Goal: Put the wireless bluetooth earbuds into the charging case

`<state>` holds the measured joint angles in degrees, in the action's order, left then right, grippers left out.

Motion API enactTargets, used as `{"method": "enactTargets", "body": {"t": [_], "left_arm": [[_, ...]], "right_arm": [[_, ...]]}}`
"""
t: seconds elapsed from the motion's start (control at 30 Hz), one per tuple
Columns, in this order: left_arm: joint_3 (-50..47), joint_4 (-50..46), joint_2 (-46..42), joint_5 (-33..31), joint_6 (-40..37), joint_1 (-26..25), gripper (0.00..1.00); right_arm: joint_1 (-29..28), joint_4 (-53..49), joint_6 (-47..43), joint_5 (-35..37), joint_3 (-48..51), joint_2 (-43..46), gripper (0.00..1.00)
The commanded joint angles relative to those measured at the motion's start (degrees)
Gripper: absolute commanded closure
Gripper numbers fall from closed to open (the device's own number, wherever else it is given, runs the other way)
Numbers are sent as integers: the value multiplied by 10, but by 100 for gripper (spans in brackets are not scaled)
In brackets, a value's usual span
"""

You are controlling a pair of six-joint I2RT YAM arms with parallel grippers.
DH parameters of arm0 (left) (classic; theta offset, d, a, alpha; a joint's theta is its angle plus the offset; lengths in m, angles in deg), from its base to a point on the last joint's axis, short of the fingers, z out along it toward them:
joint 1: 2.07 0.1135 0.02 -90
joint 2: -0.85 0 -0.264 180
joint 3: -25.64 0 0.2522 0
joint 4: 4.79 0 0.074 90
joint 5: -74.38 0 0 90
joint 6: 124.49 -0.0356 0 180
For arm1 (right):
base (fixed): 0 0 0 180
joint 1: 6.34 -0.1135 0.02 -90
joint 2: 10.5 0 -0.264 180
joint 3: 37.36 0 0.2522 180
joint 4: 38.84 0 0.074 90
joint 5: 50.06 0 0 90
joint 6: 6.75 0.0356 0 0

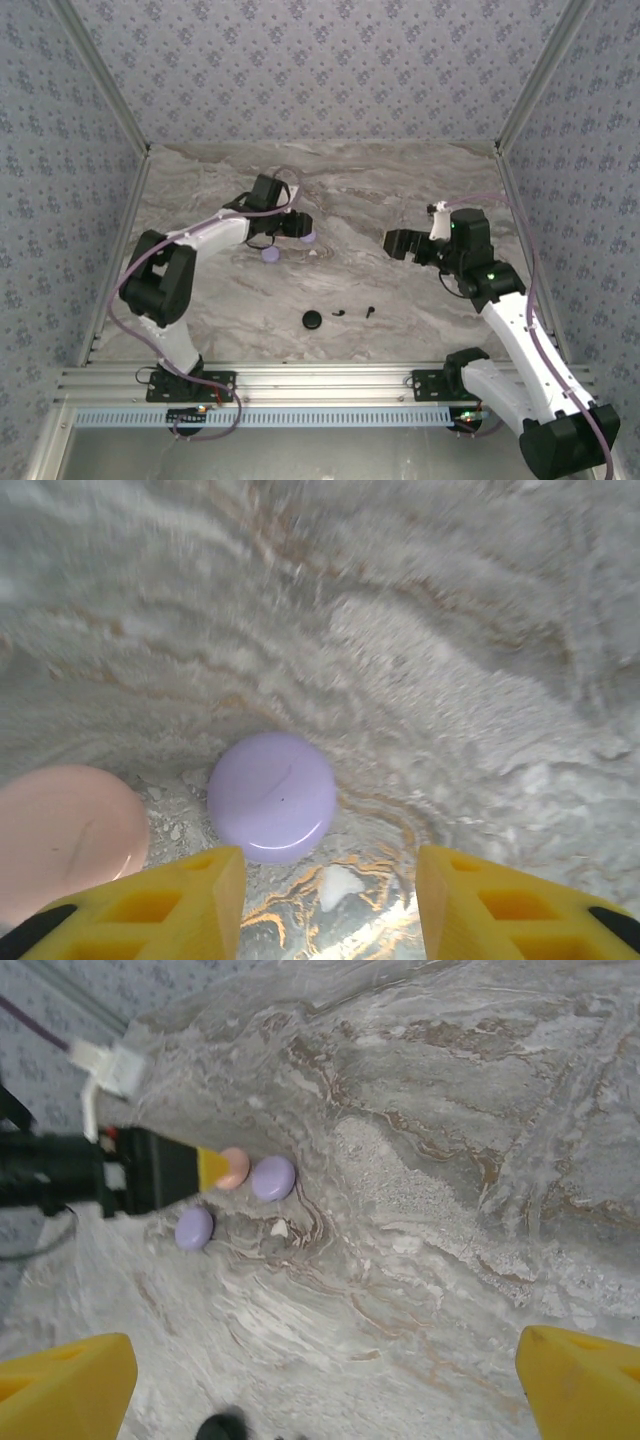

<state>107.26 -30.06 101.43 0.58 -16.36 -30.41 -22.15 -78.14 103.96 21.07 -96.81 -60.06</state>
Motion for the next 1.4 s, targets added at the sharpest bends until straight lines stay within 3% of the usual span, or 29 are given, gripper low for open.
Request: {"method": "enactTargets", "body": {"t": [0.0,0.23,0.37,0.6,0.87,1.37], "left_arm": [[-4,-16,-82,-28,-27,4,50],[-89,6,-241,-80,-11,31,35],[-153,21,-319,-83,24,68,30],[-230,1,-417,-100,50,123,25],[-274,-15,-477,-99,58,173,19],[-293,-16,-492,-88,57,187,17]], "right_arm": [[-42,-17,-130,26,-23,-3,0],[-201,-61,-390,79,-52,-53,0],[-285,-86,-470,142,-72,-123,0],[-382,-100,-337,210,-143,-303,0],[-464,-141,-255,264,-221,-457,0],[-502,-204,-194,257,-303,-584,2]]}}
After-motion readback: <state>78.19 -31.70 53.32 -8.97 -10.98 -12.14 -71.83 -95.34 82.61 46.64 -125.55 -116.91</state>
